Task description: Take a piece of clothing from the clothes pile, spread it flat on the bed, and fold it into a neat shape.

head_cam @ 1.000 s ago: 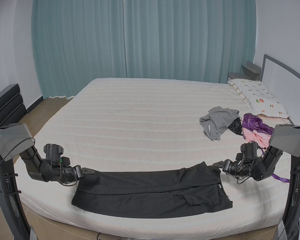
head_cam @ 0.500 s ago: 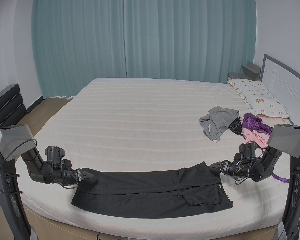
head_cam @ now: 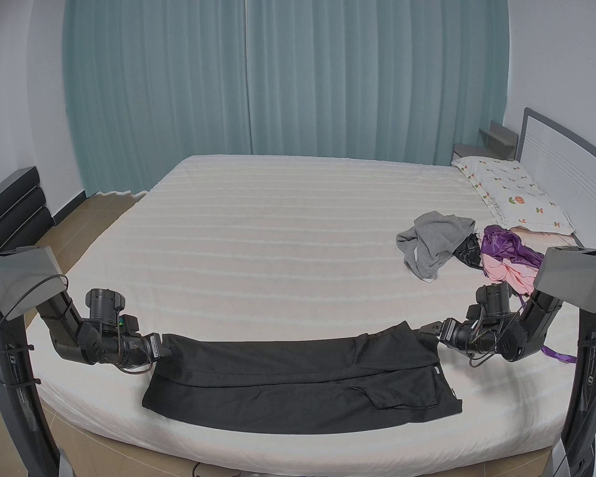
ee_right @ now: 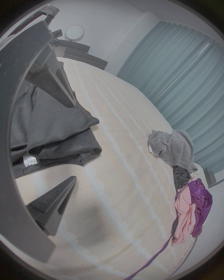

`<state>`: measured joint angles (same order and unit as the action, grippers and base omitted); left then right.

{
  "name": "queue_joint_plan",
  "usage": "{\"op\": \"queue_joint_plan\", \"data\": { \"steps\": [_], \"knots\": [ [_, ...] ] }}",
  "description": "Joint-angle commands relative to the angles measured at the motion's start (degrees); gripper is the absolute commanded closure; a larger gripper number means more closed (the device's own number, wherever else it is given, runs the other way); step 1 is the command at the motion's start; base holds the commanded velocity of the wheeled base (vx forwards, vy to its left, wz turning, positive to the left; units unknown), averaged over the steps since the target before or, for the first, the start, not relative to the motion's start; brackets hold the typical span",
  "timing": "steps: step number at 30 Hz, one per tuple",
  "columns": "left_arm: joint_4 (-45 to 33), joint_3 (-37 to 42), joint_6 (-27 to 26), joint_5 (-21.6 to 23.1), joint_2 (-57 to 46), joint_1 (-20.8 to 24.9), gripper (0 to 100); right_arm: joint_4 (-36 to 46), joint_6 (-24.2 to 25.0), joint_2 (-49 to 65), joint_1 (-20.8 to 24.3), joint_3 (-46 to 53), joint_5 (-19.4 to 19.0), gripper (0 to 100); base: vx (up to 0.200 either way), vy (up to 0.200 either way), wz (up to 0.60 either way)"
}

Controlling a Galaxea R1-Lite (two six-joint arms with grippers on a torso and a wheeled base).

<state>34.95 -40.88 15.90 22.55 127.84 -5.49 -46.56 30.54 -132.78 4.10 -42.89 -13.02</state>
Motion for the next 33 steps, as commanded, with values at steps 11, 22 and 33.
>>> {"op": "queue_joint_plan", "data": {
  "steps": [11, 22, 33],
  "knots": [
    [1.7, -0.7, 5.9, 0.21, -3.83, -1.02, 100, -0.11, 0.22, 6.57, 0.21, 5.71, -0.43, 0, 0.0, 0.0, 0.0],
    [11.19, -1.49, 16.27, 0.12, -2.95, -1.02, 100, 1.03, 7.87, 8.06, 4.34, 7.38, 4.85, 0, 0.0, 0.0, 0.0],
    [11.1, -1.22, 16.18, 0.12, -2.86, -0.75, 100, 0.94, 9.63, 3.49, 7.68, 6.32, 6.96, 0, 0.0, 0.0, 0.0]
  ]
}}
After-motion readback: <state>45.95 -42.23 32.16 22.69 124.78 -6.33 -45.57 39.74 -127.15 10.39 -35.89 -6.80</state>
